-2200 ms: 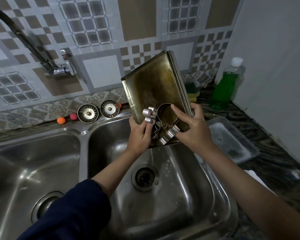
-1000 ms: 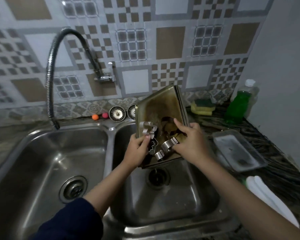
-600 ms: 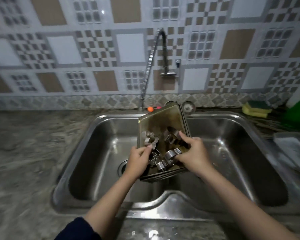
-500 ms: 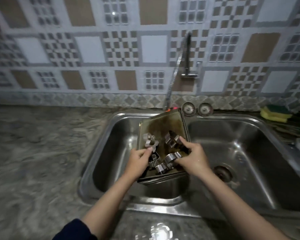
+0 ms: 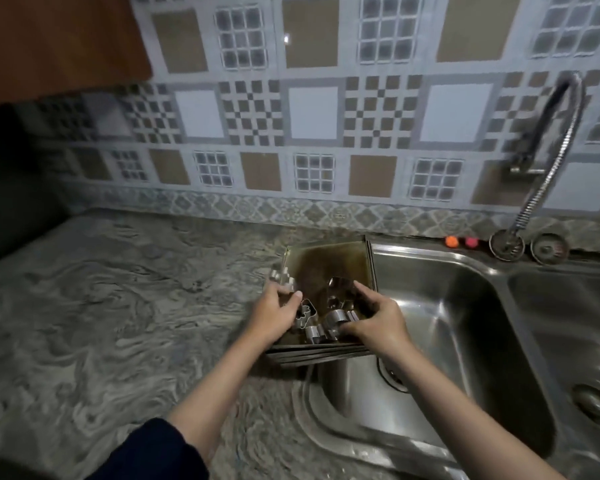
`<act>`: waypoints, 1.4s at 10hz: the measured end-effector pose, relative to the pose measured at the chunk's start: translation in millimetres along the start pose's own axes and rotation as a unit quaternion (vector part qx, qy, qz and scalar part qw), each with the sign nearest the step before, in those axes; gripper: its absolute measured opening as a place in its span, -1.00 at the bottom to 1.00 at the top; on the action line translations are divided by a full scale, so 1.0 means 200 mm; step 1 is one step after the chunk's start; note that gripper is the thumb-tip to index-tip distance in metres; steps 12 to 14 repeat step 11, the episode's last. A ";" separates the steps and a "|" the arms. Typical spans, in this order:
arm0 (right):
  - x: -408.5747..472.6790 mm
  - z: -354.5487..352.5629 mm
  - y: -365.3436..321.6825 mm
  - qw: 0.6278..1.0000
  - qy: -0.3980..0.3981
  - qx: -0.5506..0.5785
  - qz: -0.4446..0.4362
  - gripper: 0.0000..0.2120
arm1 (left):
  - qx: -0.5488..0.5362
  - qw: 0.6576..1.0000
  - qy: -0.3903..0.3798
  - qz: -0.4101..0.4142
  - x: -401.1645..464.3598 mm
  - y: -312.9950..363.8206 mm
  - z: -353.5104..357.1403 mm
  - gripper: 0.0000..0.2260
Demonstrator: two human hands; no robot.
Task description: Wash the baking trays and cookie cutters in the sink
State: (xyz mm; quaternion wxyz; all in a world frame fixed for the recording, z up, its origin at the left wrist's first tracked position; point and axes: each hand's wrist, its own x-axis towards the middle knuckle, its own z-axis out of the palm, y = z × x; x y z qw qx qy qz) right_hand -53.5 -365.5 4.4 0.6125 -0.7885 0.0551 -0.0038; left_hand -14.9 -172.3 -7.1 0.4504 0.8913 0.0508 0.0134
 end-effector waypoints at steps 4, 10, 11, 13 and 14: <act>0.82 0.29 0.09 0.999 0.000 0.035 0.026 -0.11 | 0.070 0.997 0.021 0.032 0.77 -0.02 -0.07 -0.66; 0.91 0.52 0.06 0.965 -0.051 -0.250 0.064 0.07 | 0.330 0.923 -0.150 0.129 1.10 -0.08 -0.15 -0.49; 0.89 0.49 0.02 0.967 -0.076 -0.234 0.061 0.13 | 0.265 0.939 -0.183 0.119 1.08 -0.05 -0.15 -0.48; 0.89 0.49 0.02 0.967 -0.076 -0.234 0.061 0.13 | 0.265 0.939 -0.183 0.119 1.08 -0.05 -0.15 -0.48; 0.89 0.49 0.02 0.967 -0.076 -0.234 0.061 0.13 | 0.265 0.939 -0.183 0.119 1.08 -0.05 -0.15 -0.48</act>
